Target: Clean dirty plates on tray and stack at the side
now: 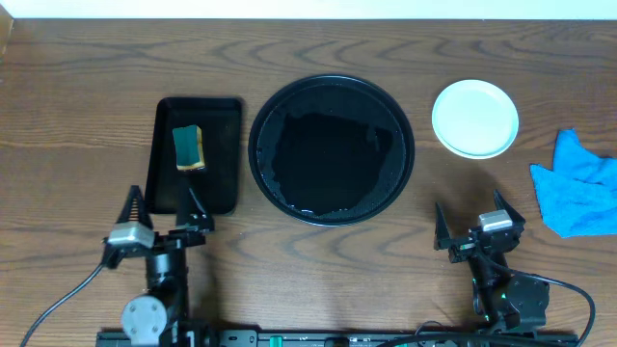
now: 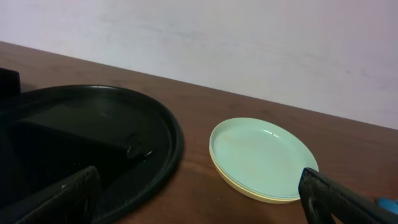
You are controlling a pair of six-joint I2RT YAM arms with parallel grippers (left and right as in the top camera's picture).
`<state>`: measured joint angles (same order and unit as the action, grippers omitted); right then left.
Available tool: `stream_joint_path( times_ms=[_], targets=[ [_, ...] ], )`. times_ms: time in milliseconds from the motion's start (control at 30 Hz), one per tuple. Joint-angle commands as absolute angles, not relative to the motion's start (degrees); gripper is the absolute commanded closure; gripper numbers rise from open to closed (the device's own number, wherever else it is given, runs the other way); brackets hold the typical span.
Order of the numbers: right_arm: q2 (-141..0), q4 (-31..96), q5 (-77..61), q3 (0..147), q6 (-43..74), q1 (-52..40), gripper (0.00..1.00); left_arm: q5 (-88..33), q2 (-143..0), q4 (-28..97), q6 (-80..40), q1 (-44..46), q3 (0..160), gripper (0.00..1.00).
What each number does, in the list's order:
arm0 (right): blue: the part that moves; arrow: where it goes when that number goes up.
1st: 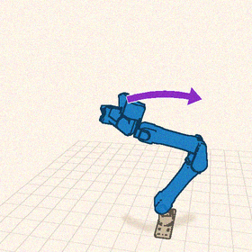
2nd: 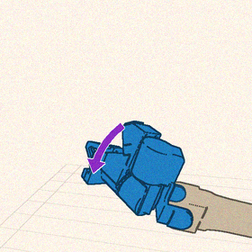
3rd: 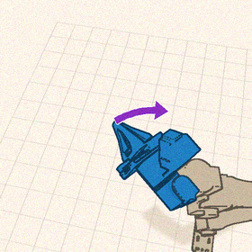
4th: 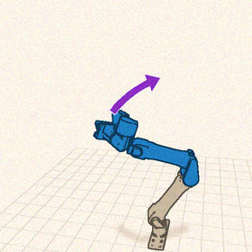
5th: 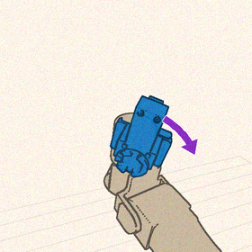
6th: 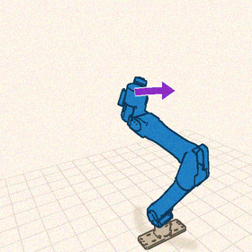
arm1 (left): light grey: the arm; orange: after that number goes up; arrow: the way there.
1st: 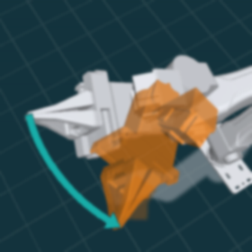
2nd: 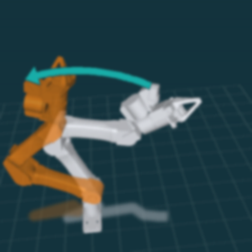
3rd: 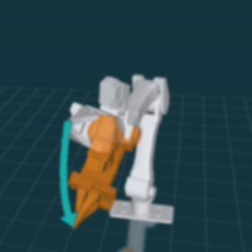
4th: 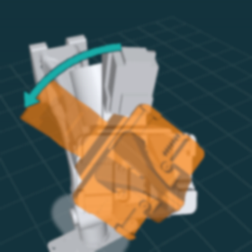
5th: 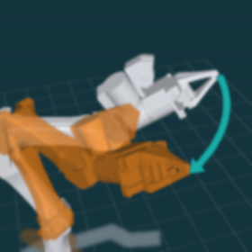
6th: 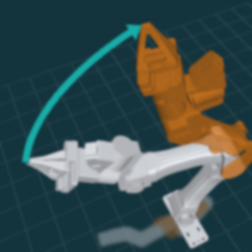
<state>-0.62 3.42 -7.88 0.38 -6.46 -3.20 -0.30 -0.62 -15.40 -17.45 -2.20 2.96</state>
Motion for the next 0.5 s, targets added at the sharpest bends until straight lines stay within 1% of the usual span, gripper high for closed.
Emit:
stream_joint_path(
  times_ms=[0, 167, 333, 467],
  targets=[
    [-0.3, 3.6, -7.6, 0.3, -5.8, -3.4, 0.01, -1.0, -0.1, -15.8, -19.7, -2.0, 0.3, 0.09],
    [-0.3, 3.6, -7.6, 0.3, -5.8, -3.4, 0.01, -1.0, -0.1, -7.6, -19.9, -2.0, 0.2, 0.09],
    [-0.3, 3.6, -7.6, 0.3, -5.8, -3.4, 0.01, -1.0, -0.1, 3.3, -15.5, -2.0, 0.2, 0.09],
    [-0.3, 3.6, -7.6, 0.3, -5.8, -3.4, 0.01, -1.0, -0.1, 4.1, -12.4, -1.9, 0.2, 0.09]
  ],
)
